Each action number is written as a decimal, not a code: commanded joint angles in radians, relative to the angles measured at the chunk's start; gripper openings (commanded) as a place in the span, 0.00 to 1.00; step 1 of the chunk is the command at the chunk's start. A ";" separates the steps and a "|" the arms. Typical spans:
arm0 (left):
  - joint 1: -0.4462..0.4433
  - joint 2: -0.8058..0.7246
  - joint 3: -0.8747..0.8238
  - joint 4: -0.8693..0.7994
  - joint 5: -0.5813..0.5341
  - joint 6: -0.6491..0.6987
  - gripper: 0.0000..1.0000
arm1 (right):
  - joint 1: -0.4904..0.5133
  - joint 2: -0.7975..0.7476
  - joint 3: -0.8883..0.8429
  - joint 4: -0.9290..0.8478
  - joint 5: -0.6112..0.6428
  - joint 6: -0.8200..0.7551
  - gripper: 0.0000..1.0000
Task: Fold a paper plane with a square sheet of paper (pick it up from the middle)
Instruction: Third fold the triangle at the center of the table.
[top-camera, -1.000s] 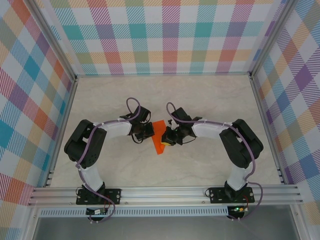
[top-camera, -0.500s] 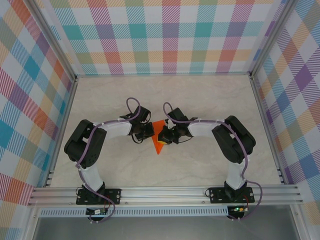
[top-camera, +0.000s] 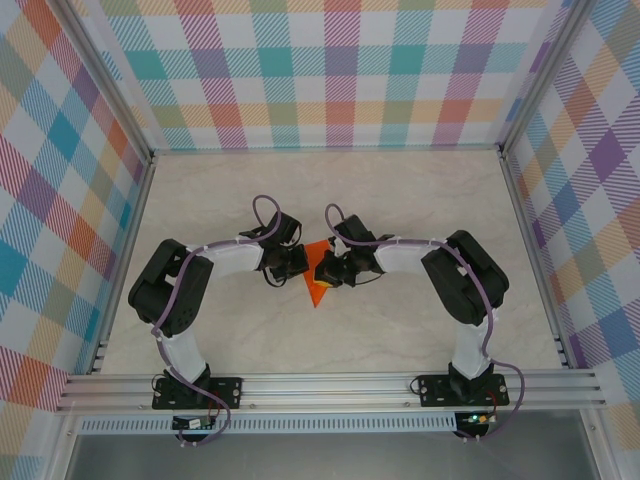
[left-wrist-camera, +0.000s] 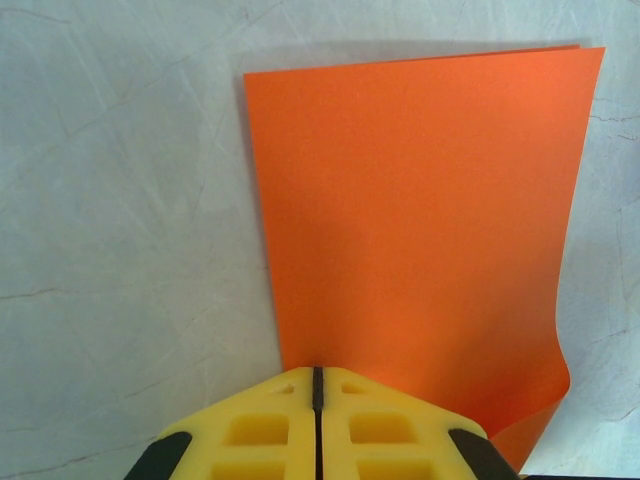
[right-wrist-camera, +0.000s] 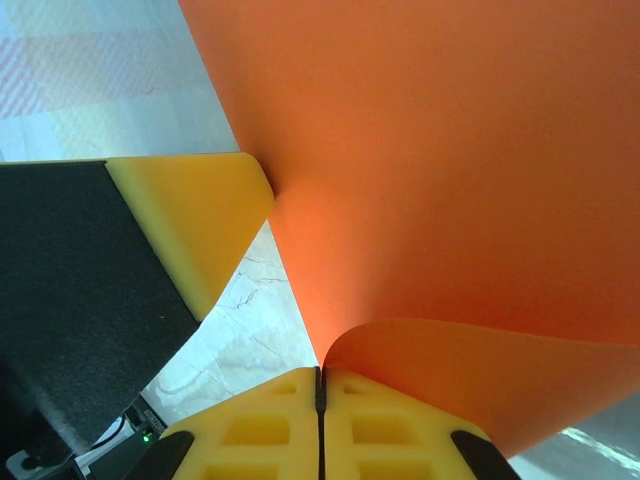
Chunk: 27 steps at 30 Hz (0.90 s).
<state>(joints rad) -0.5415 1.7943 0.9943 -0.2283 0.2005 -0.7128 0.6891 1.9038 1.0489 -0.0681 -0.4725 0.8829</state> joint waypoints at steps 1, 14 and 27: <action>0.002 0.013 -0.010 -0.069 -0.006 0.017 0.06 | 0.006 0.024 0.028 0.012 0.005 0.004 0.07; 0.002 0.011 -0.015 -0.066 -0.004 0.016 0.06 | 0.007 0.043 0.038 0.007 0.007 0.001 0.07; 0.002 0.010 -0.018 -0.065 -0.004 0.014 0.06 | 0.006 0.057 0.042 0.006 0.009 0.002 0.07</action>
<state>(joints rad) -0.5415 1.7943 0.9939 -0.2283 0.2008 -0.7128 0.6895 1.9385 1.0698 -0.0681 -0.4721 0.8829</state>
